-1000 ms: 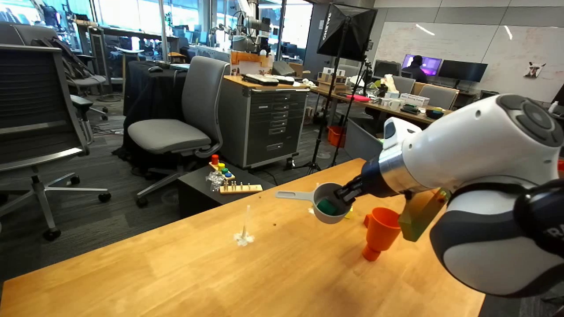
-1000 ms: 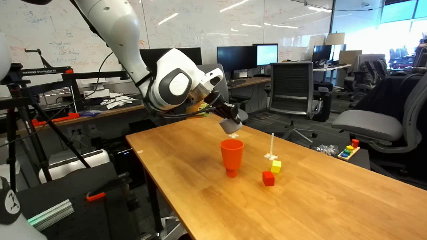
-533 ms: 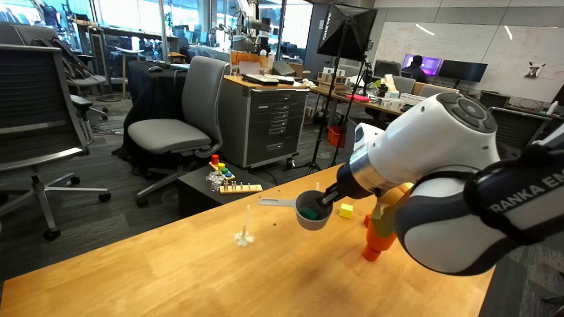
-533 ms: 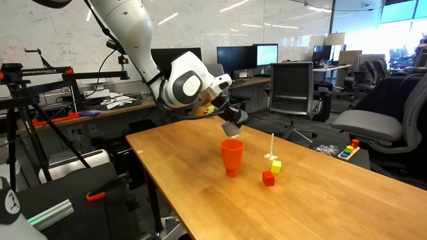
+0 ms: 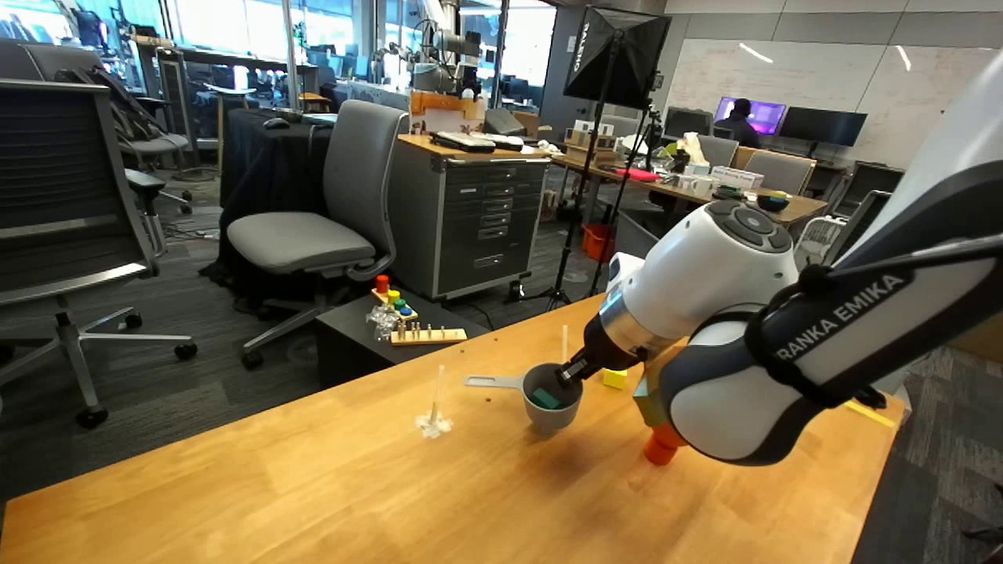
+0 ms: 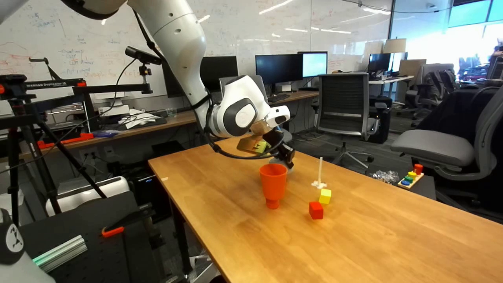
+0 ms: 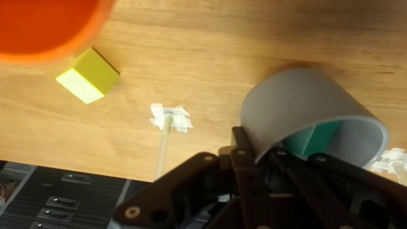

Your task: Place the three blocks in the gray measuring cup

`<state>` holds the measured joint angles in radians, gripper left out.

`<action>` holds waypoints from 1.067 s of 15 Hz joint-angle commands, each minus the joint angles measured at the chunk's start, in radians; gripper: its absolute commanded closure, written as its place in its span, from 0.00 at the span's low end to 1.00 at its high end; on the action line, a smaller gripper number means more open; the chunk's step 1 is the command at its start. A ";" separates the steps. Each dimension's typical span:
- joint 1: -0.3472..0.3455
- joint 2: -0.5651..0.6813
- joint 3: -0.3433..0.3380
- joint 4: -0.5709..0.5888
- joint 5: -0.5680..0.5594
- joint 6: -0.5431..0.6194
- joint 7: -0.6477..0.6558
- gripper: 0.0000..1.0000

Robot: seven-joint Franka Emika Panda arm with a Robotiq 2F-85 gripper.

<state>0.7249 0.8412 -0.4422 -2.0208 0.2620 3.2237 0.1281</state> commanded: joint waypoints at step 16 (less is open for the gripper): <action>-0.014 -0.016 -0.007 0.065 -0.114 -0.082 0.106 0.00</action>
<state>0.6381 0.8780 -0.3861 -1.9144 0.1761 3.1494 0.1841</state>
